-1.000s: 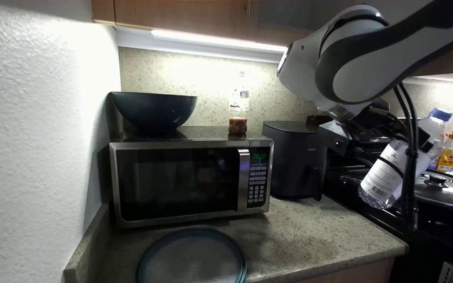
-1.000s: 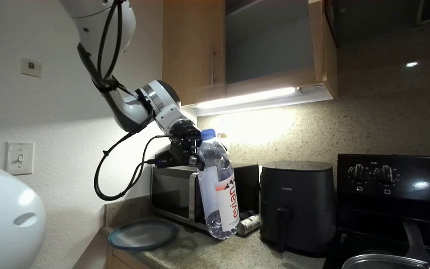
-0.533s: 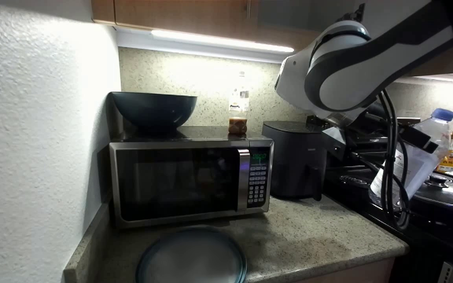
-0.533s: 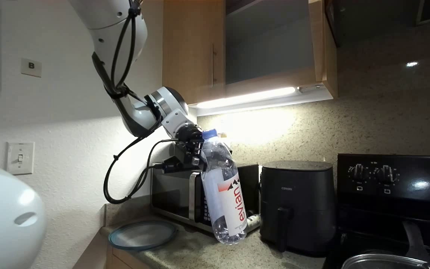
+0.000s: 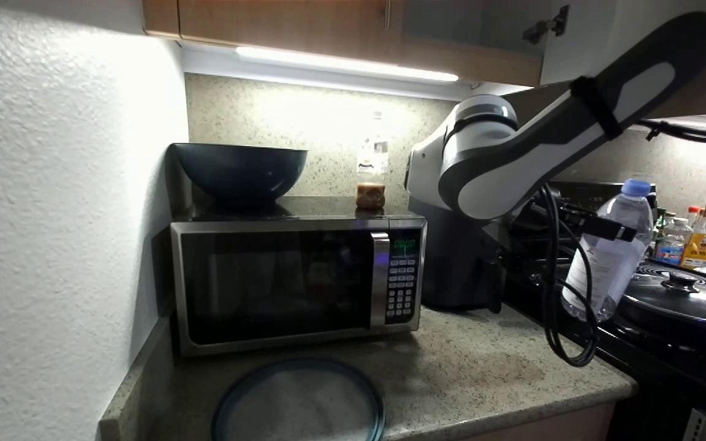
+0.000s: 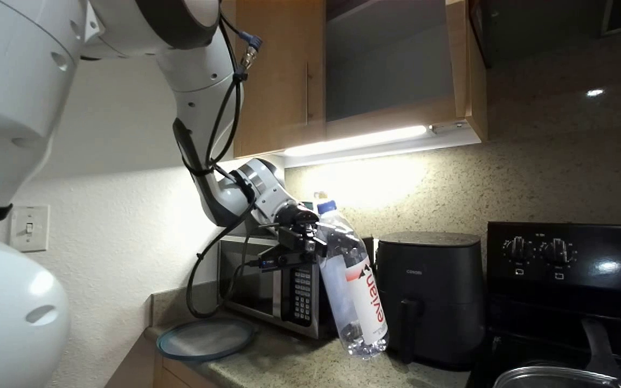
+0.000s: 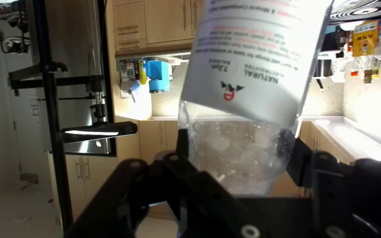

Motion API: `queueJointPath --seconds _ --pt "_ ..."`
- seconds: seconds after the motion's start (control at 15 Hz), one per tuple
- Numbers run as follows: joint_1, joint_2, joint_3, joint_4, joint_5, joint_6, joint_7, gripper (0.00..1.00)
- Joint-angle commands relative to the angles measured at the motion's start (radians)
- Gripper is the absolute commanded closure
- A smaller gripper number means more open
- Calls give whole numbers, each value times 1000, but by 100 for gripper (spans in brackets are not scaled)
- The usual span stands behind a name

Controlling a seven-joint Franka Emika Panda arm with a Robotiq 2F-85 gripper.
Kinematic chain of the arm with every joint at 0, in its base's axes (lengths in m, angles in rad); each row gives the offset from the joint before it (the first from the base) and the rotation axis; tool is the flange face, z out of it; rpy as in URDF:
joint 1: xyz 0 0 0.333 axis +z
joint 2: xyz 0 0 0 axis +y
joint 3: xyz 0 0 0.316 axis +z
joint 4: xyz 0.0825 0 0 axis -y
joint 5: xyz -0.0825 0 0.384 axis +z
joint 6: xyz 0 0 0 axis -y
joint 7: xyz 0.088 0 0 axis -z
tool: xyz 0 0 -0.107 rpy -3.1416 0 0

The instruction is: Put the bottle upright to the right

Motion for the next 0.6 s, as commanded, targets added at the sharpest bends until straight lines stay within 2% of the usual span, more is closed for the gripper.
queueJointPath --seconds 0.0,0.07,0.27,0.33,0.53 --pt "18 18 -21 16 -1 29 -2 57" --pt "18 31 -24 25 -1 37 -2 32" --pt "19 35 -27 26 -1 36 -2 32" --pt "19 35 -27 26 -1 36 -2 57" --pt "6 41 -29 18 -10 137 -40 57"
